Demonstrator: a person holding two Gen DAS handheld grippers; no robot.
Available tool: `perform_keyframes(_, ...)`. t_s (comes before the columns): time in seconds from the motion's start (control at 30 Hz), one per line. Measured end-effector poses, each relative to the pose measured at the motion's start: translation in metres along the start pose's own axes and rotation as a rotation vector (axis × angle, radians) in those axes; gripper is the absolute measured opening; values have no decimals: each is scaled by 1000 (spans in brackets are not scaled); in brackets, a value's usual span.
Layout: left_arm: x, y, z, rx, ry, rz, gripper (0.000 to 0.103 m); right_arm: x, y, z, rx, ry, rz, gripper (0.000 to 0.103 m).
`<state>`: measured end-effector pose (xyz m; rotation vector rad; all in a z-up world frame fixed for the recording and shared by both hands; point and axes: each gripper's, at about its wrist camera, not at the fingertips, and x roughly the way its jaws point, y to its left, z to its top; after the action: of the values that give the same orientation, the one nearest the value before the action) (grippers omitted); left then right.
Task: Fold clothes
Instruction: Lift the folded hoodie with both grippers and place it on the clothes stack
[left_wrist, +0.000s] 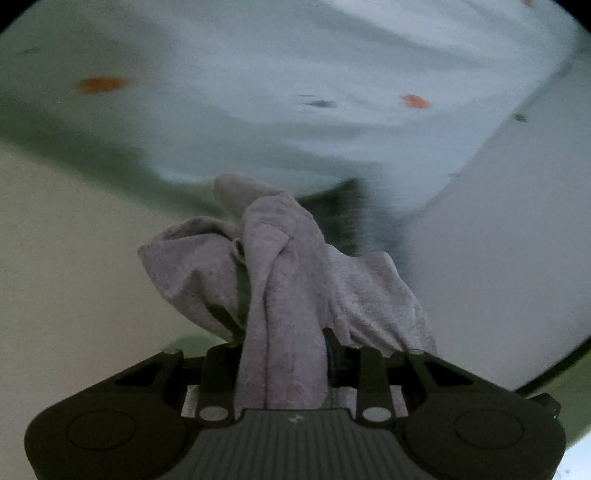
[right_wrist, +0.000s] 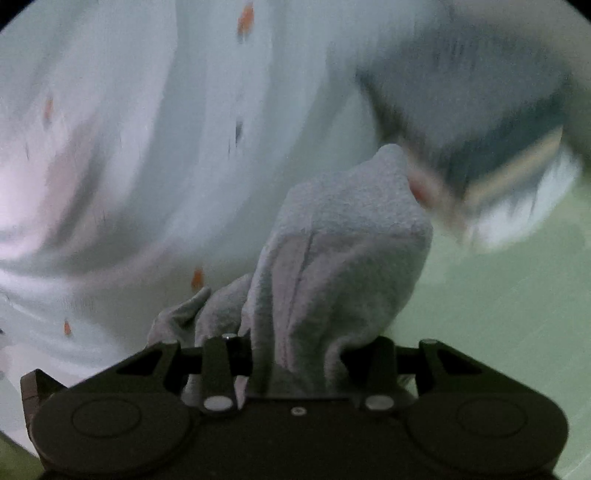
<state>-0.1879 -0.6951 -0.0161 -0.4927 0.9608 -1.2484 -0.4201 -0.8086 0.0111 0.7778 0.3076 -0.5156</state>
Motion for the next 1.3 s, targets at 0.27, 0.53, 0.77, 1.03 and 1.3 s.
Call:
perform_keyframes(0.27, 135, -129, 73, 212, -126, -159, 32, -39, -58, 172, -177, -250, -14, 40)
perform_keyframes(0.53, 276, -126, 115, 273, -141, 278, 41, 62, -144, 293, -291, -320, -381, 81)
perform_keyframes(0.77, 325, -113, 114, 357, -118, 432, 59, 121, -139, 263, -491, -531, -708, 88)
perform_keyframes(1.03, 372, -79, 105, 346, -45, 538, 66, 202, -210, 262, -317, -307, -520, 96)
perform_keyframes(1.3, 345, -84, 89, 380, -27, 579, 70, 198, -210, 272, -339, -225, -536, 101)
